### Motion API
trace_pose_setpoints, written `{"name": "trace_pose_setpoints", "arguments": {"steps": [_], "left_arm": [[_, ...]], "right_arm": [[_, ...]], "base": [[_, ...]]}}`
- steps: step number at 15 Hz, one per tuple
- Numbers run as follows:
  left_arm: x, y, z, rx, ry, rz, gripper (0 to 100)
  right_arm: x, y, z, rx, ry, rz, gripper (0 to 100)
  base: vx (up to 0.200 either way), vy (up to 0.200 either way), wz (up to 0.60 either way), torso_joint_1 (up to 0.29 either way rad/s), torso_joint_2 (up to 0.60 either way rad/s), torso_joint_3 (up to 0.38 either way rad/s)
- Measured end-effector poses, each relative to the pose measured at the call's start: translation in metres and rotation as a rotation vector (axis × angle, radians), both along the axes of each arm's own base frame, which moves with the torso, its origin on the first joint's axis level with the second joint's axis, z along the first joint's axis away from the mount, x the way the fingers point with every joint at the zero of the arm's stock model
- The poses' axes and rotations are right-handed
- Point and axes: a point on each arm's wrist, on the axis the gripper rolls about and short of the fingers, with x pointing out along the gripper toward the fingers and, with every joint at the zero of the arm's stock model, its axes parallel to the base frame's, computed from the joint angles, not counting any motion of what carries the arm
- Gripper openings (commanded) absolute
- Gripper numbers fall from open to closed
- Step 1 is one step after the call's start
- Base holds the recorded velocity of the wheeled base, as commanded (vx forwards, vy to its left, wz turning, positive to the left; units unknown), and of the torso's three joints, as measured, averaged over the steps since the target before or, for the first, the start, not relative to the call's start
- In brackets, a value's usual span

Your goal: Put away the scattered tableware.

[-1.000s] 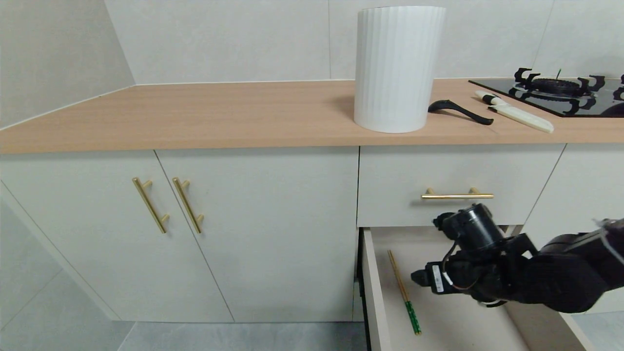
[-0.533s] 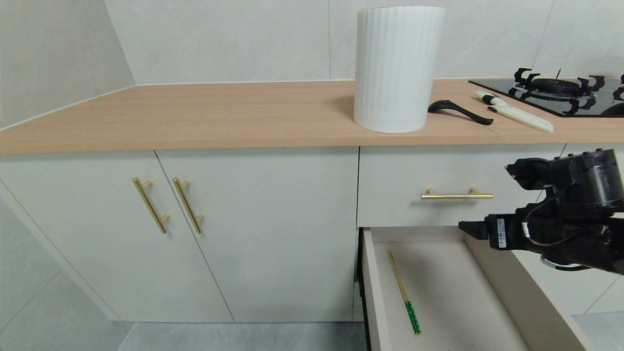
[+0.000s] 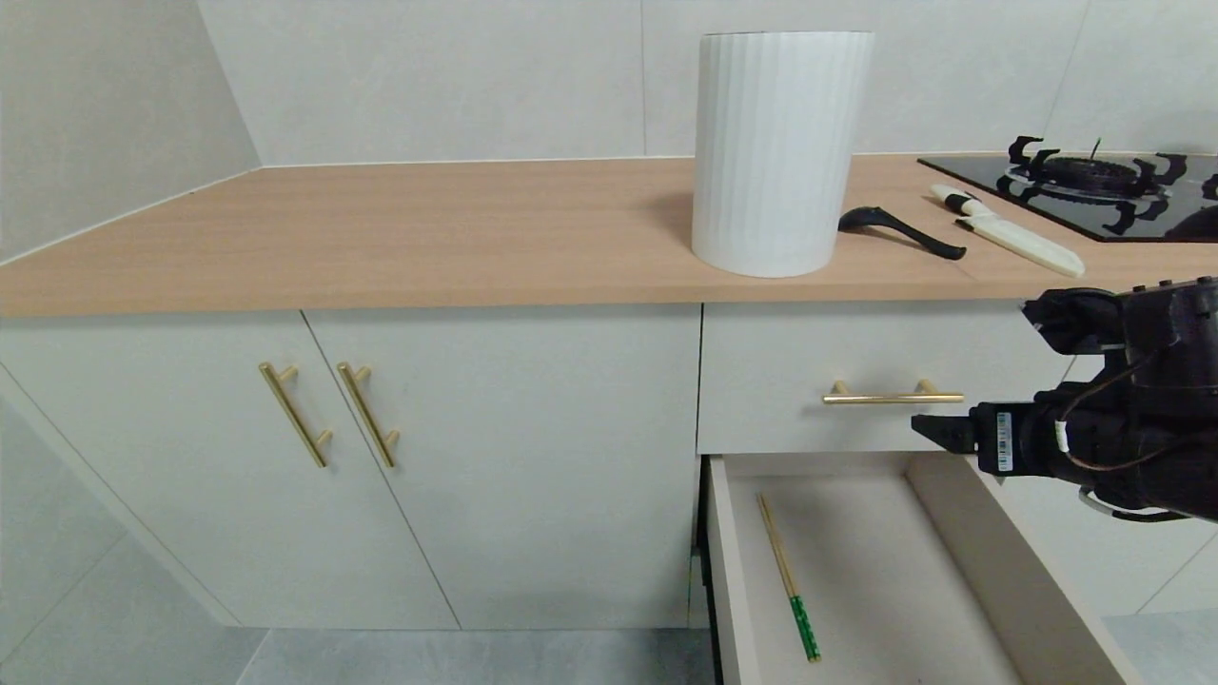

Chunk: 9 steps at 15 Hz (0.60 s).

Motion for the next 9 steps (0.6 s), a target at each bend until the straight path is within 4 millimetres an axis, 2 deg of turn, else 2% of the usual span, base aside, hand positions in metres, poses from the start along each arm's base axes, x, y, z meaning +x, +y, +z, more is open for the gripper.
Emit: {"name": "trace_pose_setpoints", "arguments": {"steps": [9], "left_arm": [[0.0000,0.0000,0.0001,0.000,0.000,0.000,100]], "right_arm": [[0.0020,-0.0044,-0.0004,-0.011,-0.001,-0.012,100]], "base": [[0.000,0.000,0.00,0.169,-0.49,-0.293]]}}
